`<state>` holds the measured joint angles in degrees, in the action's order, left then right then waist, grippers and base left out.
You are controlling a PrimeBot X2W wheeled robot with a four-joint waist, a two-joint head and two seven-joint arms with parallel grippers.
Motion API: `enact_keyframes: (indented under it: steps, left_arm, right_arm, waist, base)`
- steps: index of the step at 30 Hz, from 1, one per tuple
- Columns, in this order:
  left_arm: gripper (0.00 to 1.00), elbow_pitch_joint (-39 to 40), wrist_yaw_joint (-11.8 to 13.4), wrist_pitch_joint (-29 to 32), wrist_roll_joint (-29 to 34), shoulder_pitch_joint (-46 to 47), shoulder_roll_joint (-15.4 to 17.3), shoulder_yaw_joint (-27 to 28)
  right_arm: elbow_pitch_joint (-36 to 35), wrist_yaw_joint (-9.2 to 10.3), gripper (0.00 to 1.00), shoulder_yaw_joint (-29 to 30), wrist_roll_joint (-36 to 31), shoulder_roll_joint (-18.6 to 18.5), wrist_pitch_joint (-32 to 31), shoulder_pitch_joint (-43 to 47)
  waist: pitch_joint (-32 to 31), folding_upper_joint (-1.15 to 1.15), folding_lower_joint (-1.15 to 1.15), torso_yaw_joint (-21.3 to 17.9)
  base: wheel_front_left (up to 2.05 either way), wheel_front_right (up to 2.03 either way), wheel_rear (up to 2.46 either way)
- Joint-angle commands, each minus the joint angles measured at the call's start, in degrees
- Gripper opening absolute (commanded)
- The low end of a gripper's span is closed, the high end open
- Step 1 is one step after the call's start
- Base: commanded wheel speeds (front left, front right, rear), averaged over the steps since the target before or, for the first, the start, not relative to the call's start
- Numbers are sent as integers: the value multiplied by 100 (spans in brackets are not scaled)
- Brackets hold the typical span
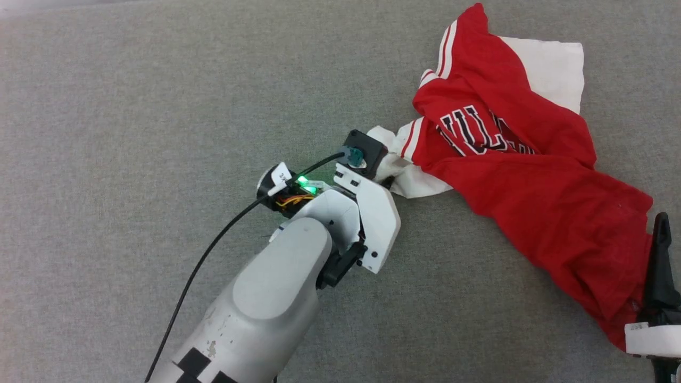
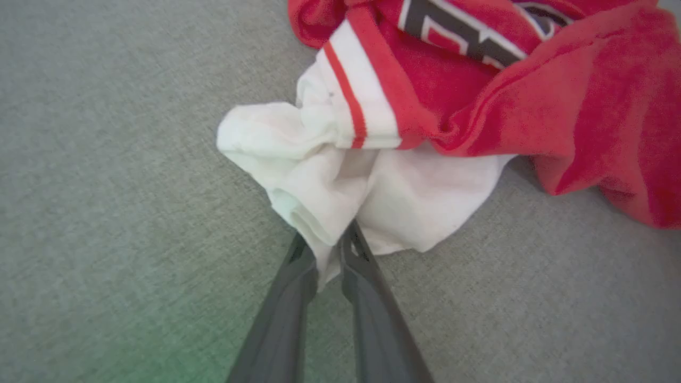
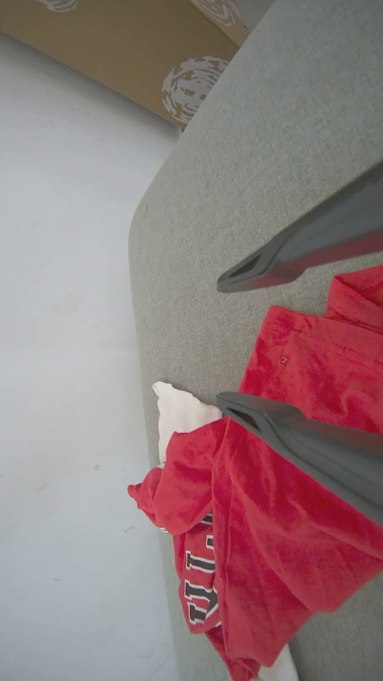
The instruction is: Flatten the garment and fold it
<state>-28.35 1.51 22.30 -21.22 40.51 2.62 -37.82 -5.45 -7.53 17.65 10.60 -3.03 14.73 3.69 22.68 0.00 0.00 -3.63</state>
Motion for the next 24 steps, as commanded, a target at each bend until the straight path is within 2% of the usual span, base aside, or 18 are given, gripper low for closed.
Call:
enact_keyframes:
  steps: [1, 3, 6, 15, 18, 24]
  left_arm:
    - [0, -170, -57, 119, -48, -131, 26, -102]
    - [0, -156, -130, 143, -221, -139, 26, -148]
    - [0, -58, -99, 22, -462, -161, 26, -123]
    - [0, 806, 340, -853, -1299, -771, 63, 493]
    - [0, 1269, 490, -987, -1569, -1274, 291, 847]
    - [0, 2444, 885, -1068, -2089, -2524, 974, 1703]
  right_arm:
    - [1, 4, 100, 13, -10, 15, 27, -85]
    - [11, 4, 100, 42, -27, 15, 27, -105]
    - [47, 4, 100, 70, -52, 15, 27, -105]
    - [167, 4, 100, 70, -102, 15, 27, 2]
    - [203, 4, 100, 74, -118, 15, 27, 66]
    - [210, 4, 100, 96, -164, 15, 20, 143]
  waist:
    - [0, 0, 0, 17]
    - [-23, 0, 0, 60]
    - [-110, 0, 0, 140]
    - [-615, 0, 0, 416]
    - [-753, 0, 0, 497]
    - [-857, 0, 0, 635]
  base:
    - [0, 0, 0]
    - [0, 0, 0]
    - [0, 0, 0]
    - [0, 0, 0]
    - [0, 0, 0]
    - [0, 0, 0]
